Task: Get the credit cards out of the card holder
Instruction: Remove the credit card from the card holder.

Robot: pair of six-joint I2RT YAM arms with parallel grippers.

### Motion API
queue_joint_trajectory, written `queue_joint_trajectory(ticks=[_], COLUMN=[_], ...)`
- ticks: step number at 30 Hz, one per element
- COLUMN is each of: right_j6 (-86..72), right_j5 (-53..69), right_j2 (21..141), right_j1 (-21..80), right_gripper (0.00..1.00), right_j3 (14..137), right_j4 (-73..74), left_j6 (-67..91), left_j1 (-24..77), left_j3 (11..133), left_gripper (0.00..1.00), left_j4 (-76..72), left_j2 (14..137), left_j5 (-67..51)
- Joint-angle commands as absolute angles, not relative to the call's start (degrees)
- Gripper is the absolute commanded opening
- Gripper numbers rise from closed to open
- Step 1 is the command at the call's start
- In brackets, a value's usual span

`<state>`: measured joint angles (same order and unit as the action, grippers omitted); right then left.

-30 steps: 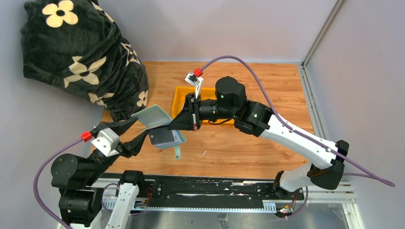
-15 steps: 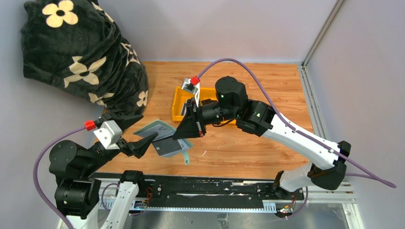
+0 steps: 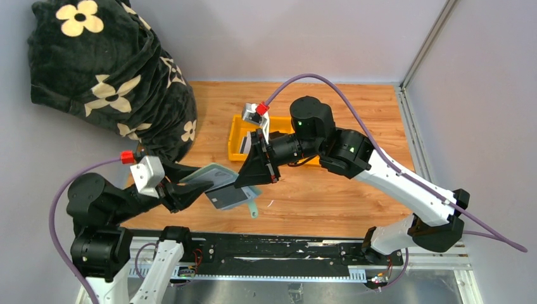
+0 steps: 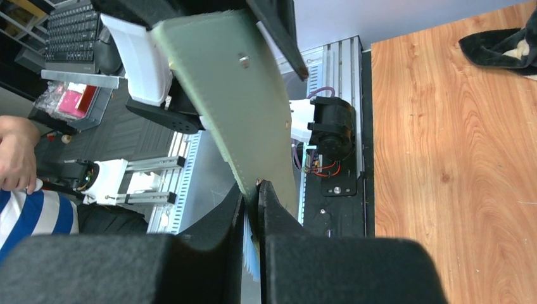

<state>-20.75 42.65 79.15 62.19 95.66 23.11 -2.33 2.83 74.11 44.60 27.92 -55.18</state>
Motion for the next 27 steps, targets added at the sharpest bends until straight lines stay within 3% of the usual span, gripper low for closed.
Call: queue_joint_trajectory(ticks=[1,5,10,13,16,22,27], right_j6=[-18.1,-16.48,-14.43,-15.5,-18.05,-22.61,-27.5], right_j5=[46.25,47.07,44.53,41.52,39.59,39.35,40.98], right_j2=[79.8,79.9,78.26,75.56,71.67,67.5,67.37], right_j1=[63.1,63.11,62.77,62.35,62.01,61.96,61.95], right_gripper=[0.0,0.0,0.46,0.61,0.69,0.73,0.69], right_j3=[98.33,98.41,97.25,94.22,88.84,79.68,75.48], right_j4=[24.8,25.51,25.49,20.82,13.17,3.35,-6.2], left_j6=[3.37,6.31,10.14,16.25,27.33,45.95,54.55], left_j1=[3.02,3.02,3.04,2.99,3.03,3.05,3.07], left_j3=[74.62,74.71,75.06,73.49,69.36,64.68,63.12], left_gripper=[0.4,0.27,0.06,0.0,0.0,0.0,0.0], left_j4=[45.73,45.92,45.74,41.92,30.61,16.6,10.54], left_j2=[31.92,33.52,34.21,33.6,31.57,29.74,29.52], left_j5=[-63.1,-64.89,-64.09,-63.8,-64.33,-63.92,-64.24])
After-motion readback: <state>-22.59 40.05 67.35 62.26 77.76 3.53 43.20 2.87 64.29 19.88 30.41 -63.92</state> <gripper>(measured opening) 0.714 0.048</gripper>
